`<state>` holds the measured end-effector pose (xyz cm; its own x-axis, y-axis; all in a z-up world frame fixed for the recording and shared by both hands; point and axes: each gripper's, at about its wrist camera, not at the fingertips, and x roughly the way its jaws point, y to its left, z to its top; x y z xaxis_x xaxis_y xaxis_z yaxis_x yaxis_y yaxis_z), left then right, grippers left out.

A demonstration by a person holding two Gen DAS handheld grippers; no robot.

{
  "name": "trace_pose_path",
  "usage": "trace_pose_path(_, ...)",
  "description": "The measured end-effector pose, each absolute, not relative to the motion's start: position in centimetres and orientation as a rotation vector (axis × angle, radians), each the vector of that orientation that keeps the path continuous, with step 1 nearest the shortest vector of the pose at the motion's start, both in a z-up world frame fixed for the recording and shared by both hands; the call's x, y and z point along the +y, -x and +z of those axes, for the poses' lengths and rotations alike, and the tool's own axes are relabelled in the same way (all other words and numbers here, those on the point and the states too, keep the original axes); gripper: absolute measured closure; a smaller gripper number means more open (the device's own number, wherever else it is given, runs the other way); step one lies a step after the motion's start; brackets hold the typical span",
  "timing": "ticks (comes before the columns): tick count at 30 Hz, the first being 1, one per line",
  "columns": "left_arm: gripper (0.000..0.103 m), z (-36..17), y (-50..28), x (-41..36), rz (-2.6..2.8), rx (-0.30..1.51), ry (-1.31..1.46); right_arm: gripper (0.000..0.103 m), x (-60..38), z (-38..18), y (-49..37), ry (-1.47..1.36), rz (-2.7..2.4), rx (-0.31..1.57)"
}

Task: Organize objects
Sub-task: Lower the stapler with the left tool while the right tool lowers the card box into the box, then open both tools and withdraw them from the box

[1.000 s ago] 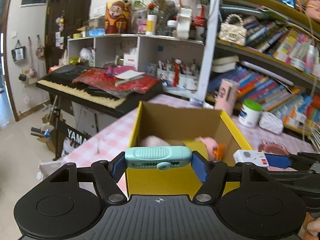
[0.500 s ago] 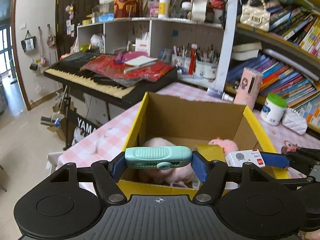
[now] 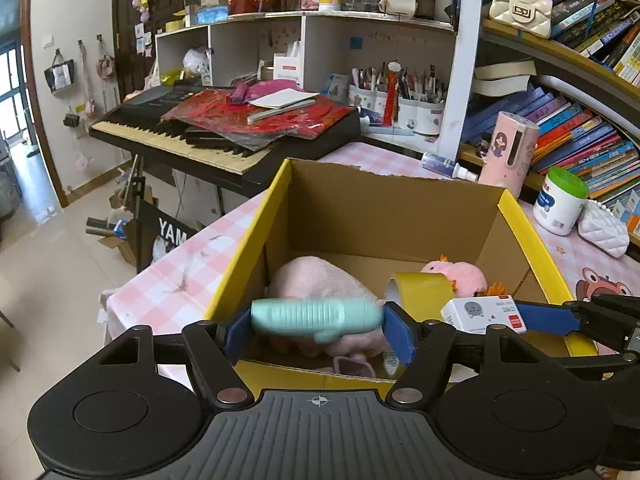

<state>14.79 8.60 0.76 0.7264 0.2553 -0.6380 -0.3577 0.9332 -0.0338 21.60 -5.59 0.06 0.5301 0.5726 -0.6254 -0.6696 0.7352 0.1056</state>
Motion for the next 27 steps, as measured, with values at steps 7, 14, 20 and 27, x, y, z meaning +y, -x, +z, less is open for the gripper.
trace_pose_path(7, 0.022, 1.2, -14.1, 8.4, 0.332, 0.654, 0.185, 0.048, -5.7, 0.0, -21.7, 0.156, 0.751, 0.687)
trace_pose_path(14, 0.021, 1.9, -12.8, 8.6, 0.345, 0.621, 0.205, 0.039, -5.4, 0.0, -21.5, 0.165, 0.734, 0.692)
trace_pose_path(20, 0.016, 2.4, -11.7, 8.9, 0.352, 0.589, 0.219, 0.030, -5.8, 0.4, -20.9, 0.145, 0.703, 0.676)
trace_pose_path(27, 0.009, 3.4, -10.1, 8.6, 0.316, 0.534, 0.225, 0.023, -7.5, 1.6, -18.1, 0.120, 0.615, 0.607)
